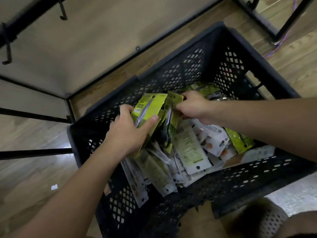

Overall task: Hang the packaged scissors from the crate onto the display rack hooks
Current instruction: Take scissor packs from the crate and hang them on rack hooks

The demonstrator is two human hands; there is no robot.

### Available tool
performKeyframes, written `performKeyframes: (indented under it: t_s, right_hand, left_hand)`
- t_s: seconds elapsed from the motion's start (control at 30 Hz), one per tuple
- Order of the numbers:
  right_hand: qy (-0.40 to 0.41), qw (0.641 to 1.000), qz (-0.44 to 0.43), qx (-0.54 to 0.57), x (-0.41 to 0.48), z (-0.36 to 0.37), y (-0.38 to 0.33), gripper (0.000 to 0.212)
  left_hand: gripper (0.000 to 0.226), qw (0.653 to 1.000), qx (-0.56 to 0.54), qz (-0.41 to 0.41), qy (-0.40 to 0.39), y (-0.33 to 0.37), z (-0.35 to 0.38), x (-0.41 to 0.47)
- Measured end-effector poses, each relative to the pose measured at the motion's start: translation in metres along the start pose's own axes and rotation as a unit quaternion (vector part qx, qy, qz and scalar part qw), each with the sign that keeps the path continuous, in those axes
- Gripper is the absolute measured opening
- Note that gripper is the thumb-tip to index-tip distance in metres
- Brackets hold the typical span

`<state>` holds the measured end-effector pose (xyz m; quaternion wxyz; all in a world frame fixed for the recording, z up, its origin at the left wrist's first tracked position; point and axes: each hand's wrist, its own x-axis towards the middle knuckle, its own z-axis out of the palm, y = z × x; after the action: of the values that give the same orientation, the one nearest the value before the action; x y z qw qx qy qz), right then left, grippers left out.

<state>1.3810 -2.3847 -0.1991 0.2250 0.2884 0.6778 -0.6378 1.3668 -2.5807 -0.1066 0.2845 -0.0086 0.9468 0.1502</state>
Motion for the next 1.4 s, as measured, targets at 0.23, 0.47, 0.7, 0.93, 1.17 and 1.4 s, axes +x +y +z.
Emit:
performKeyframes:
  t_s: [0.23, 0.47, 0.7, 0.93, 1.17, 1.4]
  right_hand:
    - [0.009, 0.997, -0.031, 0.070, -0.003, 0.014, 0.007, 0.028]
    - [0.212, 0.954, -0.127, 0.168, -0.012, -0.007, 0.007, 0.010]
    - [0.160, 0.954, -0.103, 0.232, -0.034, -0.003, -0.005, 0.012]
    - [0.137, 0.963, -0.085, 0.215, -0.047, 0.010, 0.000, 0.019]
    - [0.094, 0.970, -0.081, 0.208, -0.051, 0.011, -0.005, 0.026]
    - [0.109, 0.969, -0.103, 0.195, -0.103, -0.014, -0.059, 0.014]
  left_hand:
    - [0.032, 0.988, -0.150, 0.011, 0.029, 0.002, 0.000, -0.005]
    - [0.018, 0.967, -0.253, -0.013, -0.004, -0.006, 0.001, 0.004]
    - [0.029, 0.932, -0.358, -0.036, -0.052, 0.002, -0.002, -0.005]
    - [0.027, 0.918, -0.389, -0.067, -0.044, -0.010, -0.003, -0.011]
    - [0.026, 0.908, -0.409, -0.080, -0.041, -0.016, -0.007, -0.020]
    - [0.024, 0.888, -0.454, -0.064, -0.023, -0.001, -0.043, -0.045]
